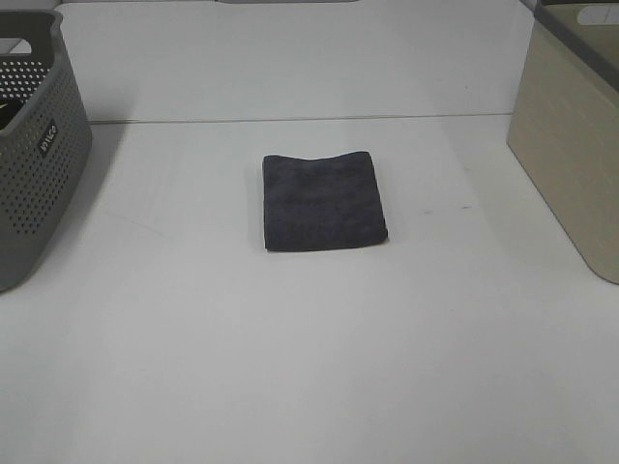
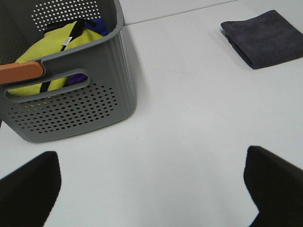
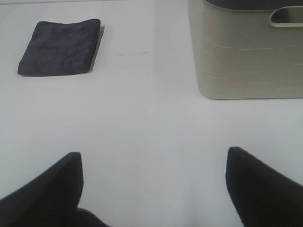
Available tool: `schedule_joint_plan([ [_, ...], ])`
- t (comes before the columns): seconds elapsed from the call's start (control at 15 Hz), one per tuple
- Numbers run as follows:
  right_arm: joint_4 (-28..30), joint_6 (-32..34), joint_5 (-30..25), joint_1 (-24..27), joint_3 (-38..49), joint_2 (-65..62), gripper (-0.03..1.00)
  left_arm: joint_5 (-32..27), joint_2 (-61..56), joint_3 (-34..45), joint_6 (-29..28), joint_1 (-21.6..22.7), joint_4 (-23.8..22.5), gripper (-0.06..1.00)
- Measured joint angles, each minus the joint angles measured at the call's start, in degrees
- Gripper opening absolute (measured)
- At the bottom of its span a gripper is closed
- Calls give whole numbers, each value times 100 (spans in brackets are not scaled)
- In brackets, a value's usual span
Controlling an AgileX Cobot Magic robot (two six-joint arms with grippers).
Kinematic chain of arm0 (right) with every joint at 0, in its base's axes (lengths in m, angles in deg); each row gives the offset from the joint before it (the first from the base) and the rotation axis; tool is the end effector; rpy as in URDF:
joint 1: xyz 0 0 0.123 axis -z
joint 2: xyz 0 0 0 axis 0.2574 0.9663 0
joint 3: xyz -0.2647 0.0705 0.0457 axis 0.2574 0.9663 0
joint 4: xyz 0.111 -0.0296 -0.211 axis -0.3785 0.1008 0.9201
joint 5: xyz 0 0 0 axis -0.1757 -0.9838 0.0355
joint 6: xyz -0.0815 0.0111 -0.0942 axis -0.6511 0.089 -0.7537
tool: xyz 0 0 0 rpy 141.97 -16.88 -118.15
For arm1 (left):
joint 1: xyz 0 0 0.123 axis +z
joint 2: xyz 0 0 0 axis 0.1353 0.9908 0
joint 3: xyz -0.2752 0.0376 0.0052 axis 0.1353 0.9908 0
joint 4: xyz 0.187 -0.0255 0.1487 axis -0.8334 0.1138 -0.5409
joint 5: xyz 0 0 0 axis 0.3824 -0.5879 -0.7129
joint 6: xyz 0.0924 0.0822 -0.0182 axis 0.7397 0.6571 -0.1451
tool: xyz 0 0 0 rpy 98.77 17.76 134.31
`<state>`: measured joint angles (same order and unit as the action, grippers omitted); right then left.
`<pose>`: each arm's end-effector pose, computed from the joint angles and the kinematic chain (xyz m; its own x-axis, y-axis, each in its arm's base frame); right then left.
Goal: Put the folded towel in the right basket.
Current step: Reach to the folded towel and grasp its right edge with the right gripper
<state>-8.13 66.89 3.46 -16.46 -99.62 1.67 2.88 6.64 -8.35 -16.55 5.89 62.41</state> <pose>0.0291 0.0063 0.2580 -0.4940 0.0119 -0.8694 -0.0530 0.9976 0.0438 0.0216 -0.0090 0.2617 -0.4075 0.1373 -0.9028 0.1454 0.9858 0.0843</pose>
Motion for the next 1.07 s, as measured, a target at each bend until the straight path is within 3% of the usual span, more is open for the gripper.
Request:
schedule_joint_plan([
  [0.27,-367,0,842,0,-682,2189,77,0,0,0,0,0,0,99],
  [0.47,-544,-126,991,0,-1209,3403,77,0,0,0,0,0,0,99],
  [0.87,-630,-630,1031,-23,-3266,6073,77,0,0,0,0,0,0,99],
  [1.07,-630,-630,1255,-487,-4177,7151,77,0,0,0,0,0,0,99],
])
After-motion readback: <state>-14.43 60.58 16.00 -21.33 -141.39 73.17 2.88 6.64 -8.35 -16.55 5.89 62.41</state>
